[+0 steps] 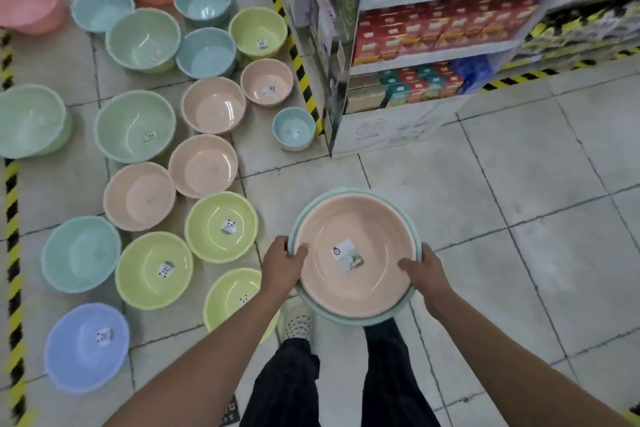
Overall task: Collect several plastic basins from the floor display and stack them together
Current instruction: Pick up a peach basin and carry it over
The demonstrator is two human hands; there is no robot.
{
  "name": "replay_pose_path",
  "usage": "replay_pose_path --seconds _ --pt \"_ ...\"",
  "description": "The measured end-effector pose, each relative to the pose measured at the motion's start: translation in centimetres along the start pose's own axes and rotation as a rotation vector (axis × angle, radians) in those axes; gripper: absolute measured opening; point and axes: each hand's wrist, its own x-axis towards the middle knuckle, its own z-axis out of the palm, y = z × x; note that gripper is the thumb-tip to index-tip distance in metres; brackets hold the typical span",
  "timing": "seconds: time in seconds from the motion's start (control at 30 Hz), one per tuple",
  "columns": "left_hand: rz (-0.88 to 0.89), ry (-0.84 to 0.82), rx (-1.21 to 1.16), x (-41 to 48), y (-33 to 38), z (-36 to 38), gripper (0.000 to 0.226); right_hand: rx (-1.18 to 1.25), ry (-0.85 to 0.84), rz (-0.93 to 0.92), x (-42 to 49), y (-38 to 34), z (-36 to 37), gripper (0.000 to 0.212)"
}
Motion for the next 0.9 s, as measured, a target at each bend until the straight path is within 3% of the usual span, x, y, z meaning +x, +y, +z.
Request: replay_pose_path --seconds 0.23,0.37,0.67,0.9 --pt "-0.177 0.086 -0.009 12.1 -1.9 9.9 0.027 -0.309 -0.120 -0.001 19.1 -0.6 1.3 0.034" --pt "-0.237 0.076 0.045 20.5 -5.8 16.7 0.026 -0.389 -0.123 0.056 29.9 2.7 3.4 0.046" --pt "-0.251 0.099 0.183 38.1 -17.2 28.7 0.033 -0.418 -0.148 0.156 51.0 13.0 10.7 0.054" --pt "-0.280 0.132 0.262 45.9 -22.8 33.3 0.027 -0.443 -0.163 0.157 59.7 17.7 14.9 0.068"
